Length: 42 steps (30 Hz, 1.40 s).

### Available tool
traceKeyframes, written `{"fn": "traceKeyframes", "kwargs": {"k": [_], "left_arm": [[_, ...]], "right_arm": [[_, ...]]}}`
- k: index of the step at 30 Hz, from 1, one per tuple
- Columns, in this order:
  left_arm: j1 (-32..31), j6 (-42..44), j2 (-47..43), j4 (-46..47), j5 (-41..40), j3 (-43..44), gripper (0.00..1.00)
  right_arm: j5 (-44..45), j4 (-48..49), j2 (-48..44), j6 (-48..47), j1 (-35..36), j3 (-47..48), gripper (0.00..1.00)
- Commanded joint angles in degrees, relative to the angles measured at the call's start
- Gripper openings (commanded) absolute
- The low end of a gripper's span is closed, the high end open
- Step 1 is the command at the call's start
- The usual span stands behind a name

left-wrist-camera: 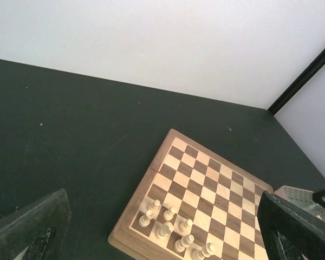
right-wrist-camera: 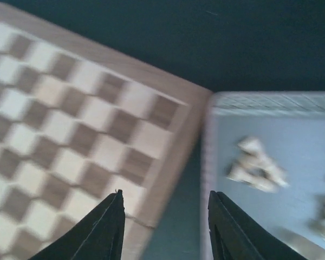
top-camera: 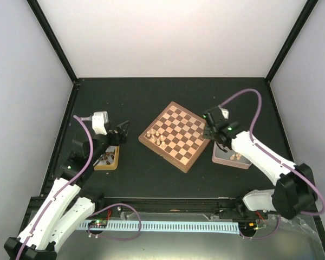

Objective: Set up the chess pieces on the board
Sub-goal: Pick up the chess piece from the storage box.

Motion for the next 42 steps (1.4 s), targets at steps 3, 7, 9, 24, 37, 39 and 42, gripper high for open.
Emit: {"fn": "traceKeyframes", "kwargs": {"k": [3,7,9,24,37,39,42], "left_arm": [[0.4,-1.0,1.4,3.5,2.2,0.2,0.96],[0.4,-1.5,1.5,4.4,3.8,-0.9,0.96],[0.4,-1.5,1.7,4.4,4.1,-0.9,0.96],[0.4,-0.9,9.5,7.0,5.2,1.8,0.96],[0.4,-3.2,11.8,7.0,6.8,4.5,0.95],[0.4,-3.4,11.3,6.9,6.8,4.5,0.95],[0.4,-3.3,10.5,6.8,7.0,4.1,0.95]], "right_arm": [[2.4,-0.1,-8.9,4.2,-10.5,-12.9,0.47],[2.9,-1.6,-10.9,7.2,-16.3,-18.9,0.47],[1.8,-1.0,-11.4,8.4,-18.2,-21.2,0.47],[-2.6,1.8,-8.2,9.4,-20.5,-24.1,0.22],[-2.8,-2.7,-9.8,5.4,-20.5,-19.9,0.01],[-3.2,-3.7,-11.0,4.5,-20.5,-18.3,0.01],[-5.5,-4.1,-12.5,2.5,-20.2,-16.3,0.01]]}}
